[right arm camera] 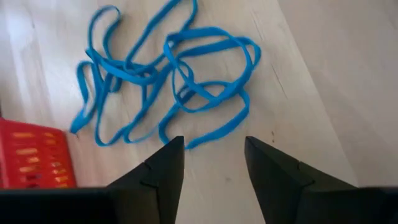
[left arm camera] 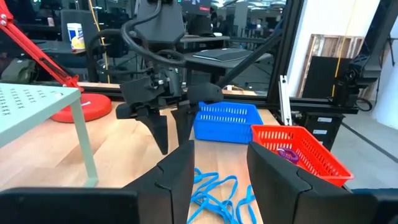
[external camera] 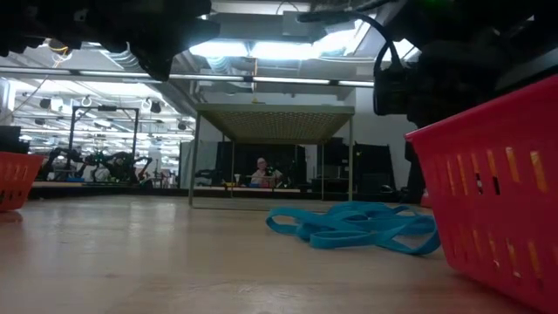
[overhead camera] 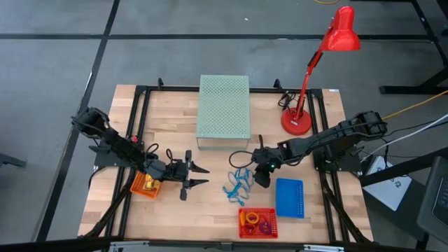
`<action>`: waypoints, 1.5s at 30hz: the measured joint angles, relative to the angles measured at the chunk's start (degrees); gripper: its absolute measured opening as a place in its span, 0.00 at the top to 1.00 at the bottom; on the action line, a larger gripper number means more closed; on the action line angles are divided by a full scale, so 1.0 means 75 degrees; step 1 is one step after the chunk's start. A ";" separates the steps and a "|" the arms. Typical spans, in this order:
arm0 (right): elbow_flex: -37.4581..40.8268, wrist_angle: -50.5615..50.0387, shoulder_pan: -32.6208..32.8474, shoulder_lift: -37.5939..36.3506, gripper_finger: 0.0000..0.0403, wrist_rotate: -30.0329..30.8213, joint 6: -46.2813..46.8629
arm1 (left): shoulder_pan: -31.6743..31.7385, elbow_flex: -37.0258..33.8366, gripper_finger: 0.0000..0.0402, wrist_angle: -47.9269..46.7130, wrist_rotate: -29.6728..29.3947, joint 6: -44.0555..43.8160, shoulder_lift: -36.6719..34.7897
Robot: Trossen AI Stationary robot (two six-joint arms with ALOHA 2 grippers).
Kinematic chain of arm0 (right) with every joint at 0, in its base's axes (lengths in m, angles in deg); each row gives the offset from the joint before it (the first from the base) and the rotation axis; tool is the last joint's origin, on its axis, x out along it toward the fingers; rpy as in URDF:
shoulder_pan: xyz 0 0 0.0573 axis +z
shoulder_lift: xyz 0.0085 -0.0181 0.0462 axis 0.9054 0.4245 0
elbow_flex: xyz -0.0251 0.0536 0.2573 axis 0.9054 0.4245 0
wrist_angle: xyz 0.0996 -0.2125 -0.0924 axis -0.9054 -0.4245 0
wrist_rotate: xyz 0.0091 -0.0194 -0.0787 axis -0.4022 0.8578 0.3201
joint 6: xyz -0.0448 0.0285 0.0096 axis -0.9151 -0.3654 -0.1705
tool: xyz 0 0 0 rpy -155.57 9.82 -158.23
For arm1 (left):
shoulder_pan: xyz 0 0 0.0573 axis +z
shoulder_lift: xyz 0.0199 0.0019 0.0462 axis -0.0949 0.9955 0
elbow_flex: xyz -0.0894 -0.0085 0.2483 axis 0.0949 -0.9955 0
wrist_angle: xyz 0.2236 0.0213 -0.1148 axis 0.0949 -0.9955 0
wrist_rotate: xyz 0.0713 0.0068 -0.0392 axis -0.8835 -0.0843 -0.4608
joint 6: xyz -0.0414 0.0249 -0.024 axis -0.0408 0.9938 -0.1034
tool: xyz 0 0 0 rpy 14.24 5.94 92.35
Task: Pick & Place Office Desk Supplies
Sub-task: Put the blue rubber band into the blue bin
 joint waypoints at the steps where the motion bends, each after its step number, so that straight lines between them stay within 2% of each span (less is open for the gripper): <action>1: 0.0000 0.0099 0.0000 0.0000 0.57 0.0000 0.0028 | 0.0000 0.0000 0.64 0.0000 0.0000 0.0000 0.0000; 21: 0.0003 0.0863 -0.0009 0.0940 0.59 0.0036 0.0157 | 0.0000 0.0000 0.64 0.0002 0.0156 -0.0178 0.0000; 27: 0.0006 0.0922 -0.0009 0.0947 0.71 0.0152 0.0027 | 0.0000 0.0000 0.64 0.0002 0.0163 -0.0204 0.0000; 34: 0.0006 0.0925 -0.0009 0.0947 0.97 0.0172 -0.0259 | 0.0000 0.0000 0.64 0.0002 0.0161 -0.0256 0.0000; 39: -0.0180 0.0592 -0.0009 0.0941 0.97 0.0152 -0.0362 | 0.0000 0.0000 0.64 0.0002 0.0208 -0.0277 0.0000; 42: -0.0464 -0.0167 -0.0009 0.0785 0.99 0.0194 -0.0587 | -0.0001 0.0000 0.64 0.0002 0.0286 -0.0350 0.0000; 45: -0.0762 -0.1125 -0.0009 0.0403 0.98 0.0672 -0.0736 | -0.0041 0.0002 0.64 0.0000 0.0280 -0.0341 0.0000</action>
